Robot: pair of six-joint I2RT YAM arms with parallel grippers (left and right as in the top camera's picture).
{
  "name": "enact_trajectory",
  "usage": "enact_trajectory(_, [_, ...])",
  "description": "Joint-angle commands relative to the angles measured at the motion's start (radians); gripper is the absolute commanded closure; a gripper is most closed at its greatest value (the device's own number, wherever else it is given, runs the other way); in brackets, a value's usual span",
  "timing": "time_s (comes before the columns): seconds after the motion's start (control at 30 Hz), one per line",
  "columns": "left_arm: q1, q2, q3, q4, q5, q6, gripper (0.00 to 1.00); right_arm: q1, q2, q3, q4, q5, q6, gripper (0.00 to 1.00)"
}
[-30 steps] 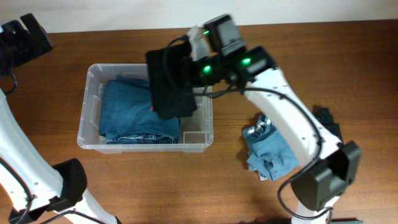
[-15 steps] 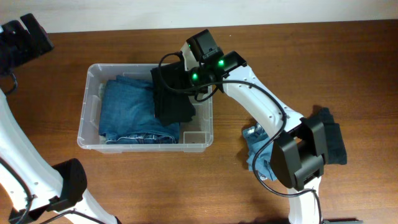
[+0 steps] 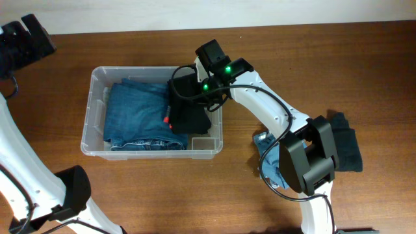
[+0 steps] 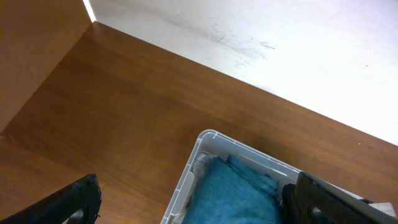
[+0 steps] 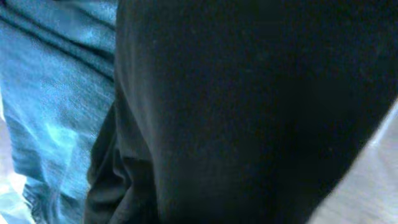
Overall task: Pack container
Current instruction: 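Carry the black garment into the container's right side, then release the black garment and withdraw the right gripper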
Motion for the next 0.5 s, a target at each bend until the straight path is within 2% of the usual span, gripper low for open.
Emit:
enact_trajectory(0.0, [0.003,0.003,0.005,0.0,0.0,0.005,0.01,-0.001,0.006,-0.008,-0.006,0.026,-0.066,0.61])
enact_trajectory(0.1, [0.003,0.003,0.005,0.0,0.0,0.005,0.0,-0.003,-0.005,-0.007,-0.011,0.026,-0.087,0.46])
enact_trajectory(0.2, [0.003,0.003,0.005,0.0,0.0,0.005,0.0,-0.002,-0.044,-0.001,-0.014,0.027,-0.144,0.27])
enact_trajectory(0.27, [0.003,0.003,0.005,0.0,0.0,0.005,0.01,0.006,-0.093,0.004,-0.013,0.035,-0.184,0.27])
enact_trajectory(0.33, [0.003,0.003,0.005,0.0,0.0,0.005,0.01,0.015,-0.149,0.004,-0.011,0.066,-0.195,0.33])
enact_trajectory(0.4, [0.003,0.003,0.005,0.0,0.0,0.005,0.01,0.024,-0.187,0.004,-0.01,0.108,-0.195,0.45])
enact_trajectory(0.43, [0.003,0.003,0.005,0.0,0.0,0.005,0.01,0.031,-0.214,0.004,-0.011,0.153,-0.194,0.61])
enact_trajectory(0.47, [0.003,0.003,0.005,0.0,0.0,0.005,0.01,0.034,-0.222,0.004,-0.014,0.168,-0.194,0.69])
